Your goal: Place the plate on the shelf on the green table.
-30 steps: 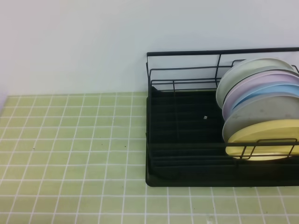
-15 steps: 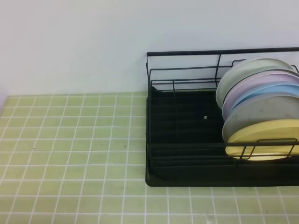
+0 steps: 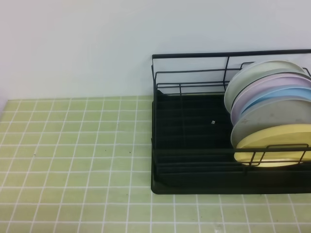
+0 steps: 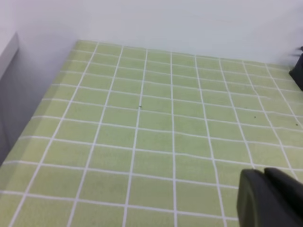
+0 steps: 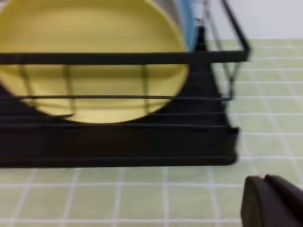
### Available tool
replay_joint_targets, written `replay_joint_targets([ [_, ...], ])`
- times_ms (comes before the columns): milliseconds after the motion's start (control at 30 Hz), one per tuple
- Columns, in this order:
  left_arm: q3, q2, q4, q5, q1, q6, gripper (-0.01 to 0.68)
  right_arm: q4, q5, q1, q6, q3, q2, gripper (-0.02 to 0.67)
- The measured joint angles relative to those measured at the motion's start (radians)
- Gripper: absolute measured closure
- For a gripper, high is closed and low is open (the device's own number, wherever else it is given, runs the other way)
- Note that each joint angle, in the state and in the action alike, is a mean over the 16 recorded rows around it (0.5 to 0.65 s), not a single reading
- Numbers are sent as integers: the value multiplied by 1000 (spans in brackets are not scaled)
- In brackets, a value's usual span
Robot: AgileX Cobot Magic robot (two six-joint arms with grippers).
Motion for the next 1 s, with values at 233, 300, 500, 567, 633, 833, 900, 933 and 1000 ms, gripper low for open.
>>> replay_joint_targets([
  [233,0,0,0,0,0,0,675,-2,3,-72,-28,-3,-2,651],
  [300,0,0,0,0,0,0,675,-2,3,-78,-33,-3,-2,652],
  [500,0,0,0,0,0,0,675,-2,3,-80,-44,-3,-2,652],
  [567,0,0,0,0,0,1,675,-2,3,-80,-45,-3,-1,652],
  [633,0,0,0,0,0,1,675,-2,2,-80,-45,-4,-1,652],
  [833,0,0,0,0,0,2,675,-3,1,-80,-45,-1,1,652],
  [900,0,0,0,0,0,2,675,-4,-2,-80,-46,1,1,652],
  [933,0,0,0,0,0,2,675,-4,-2,-80,-46,1,1,652],
  [1000,0,0,0,0,0,2,675,-5,-2,-80,-46,3,1,652],
])
